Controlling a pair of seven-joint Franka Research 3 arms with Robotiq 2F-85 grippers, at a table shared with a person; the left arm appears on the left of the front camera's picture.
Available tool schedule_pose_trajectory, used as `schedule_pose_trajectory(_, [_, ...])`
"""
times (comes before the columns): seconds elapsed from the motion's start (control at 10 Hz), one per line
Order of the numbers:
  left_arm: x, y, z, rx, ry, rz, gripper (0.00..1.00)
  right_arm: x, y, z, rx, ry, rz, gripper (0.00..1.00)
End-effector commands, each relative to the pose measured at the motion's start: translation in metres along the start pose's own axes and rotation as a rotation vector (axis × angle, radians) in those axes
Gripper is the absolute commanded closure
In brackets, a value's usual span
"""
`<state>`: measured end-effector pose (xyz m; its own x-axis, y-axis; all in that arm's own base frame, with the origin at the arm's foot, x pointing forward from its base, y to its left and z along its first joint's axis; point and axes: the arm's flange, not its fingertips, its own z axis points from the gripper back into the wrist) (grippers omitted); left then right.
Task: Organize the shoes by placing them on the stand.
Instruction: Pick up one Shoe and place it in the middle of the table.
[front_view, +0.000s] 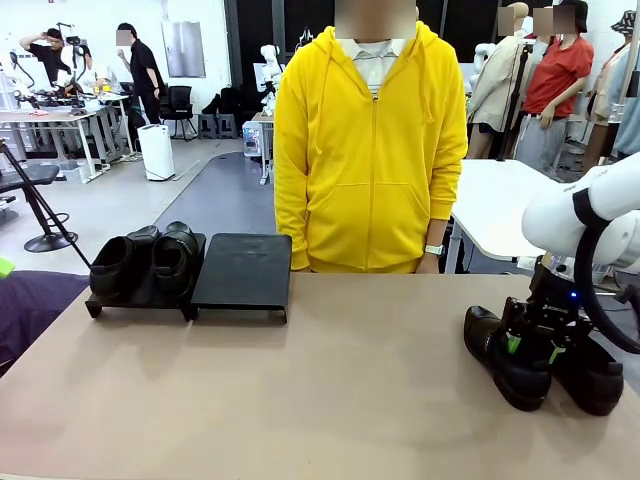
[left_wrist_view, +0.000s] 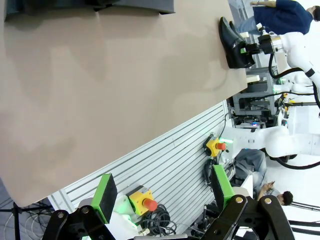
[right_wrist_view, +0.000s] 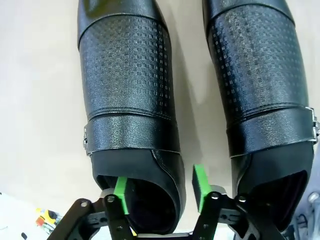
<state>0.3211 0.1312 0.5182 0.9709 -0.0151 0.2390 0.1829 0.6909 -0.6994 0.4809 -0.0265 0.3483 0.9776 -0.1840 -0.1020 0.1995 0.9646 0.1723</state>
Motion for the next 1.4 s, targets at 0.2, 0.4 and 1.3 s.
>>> schedule_pose_trajectory(0.2, [-0.001,0.001,0.001,-0.011,0.000,-0.004,0.02,0.006,0.001,0.003,0.023,0.024,0.043,1.00])
schedule_pose_trajectory(0.4, [-0.001,0.001,0.001,-0.011,0.000,-0.004,0.02,0.004,0.002,0.004,0.027,0.025,0.054,1.00])
schedule_pose_trajectory(1.3, [-0.001,0.001,0.001,-0.011,0.000,-0.004,0.02,-0.107,0.031,0.121,-0.004,-0.082,0.127,1.00])
